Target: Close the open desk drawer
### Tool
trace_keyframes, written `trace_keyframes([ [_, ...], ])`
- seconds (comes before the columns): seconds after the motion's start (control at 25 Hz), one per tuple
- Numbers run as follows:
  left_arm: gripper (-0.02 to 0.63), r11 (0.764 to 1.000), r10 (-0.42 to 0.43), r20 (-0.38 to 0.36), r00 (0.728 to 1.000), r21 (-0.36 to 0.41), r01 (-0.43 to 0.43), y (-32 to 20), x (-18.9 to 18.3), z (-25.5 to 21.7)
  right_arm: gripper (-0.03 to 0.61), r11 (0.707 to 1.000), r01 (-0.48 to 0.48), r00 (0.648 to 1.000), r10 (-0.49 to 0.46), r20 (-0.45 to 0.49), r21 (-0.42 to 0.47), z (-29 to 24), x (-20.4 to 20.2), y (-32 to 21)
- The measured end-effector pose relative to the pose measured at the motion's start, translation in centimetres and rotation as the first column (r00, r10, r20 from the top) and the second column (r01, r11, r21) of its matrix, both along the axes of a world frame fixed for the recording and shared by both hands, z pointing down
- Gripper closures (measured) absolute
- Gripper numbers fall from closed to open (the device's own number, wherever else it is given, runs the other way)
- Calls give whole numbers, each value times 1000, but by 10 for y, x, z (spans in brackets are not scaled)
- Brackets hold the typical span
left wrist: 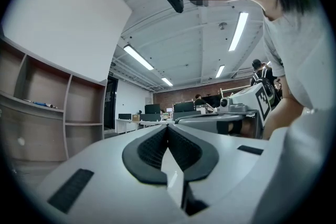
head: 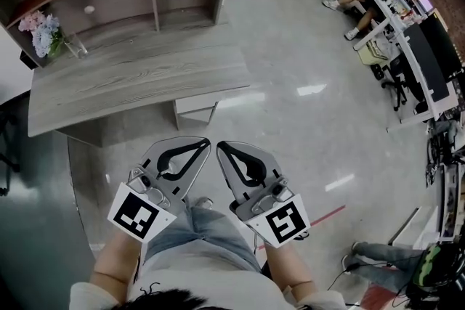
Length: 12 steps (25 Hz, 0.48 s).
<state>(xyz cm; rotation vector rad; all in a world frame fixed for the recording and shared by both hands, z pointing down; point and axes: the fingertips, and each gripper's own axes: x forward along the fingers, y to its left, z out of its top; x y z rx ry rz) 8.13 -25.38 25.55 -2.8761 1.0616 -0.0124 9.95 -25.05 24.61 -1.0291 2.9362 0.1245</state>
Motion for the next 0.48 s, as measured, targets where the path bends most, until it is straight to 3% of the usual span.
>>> trace_keyframes([
  [0.48,603,1000,-7,1,1000,4,7,9,4,-10,571,1000,11,1000,-11,25,13,-9,1,7],
])
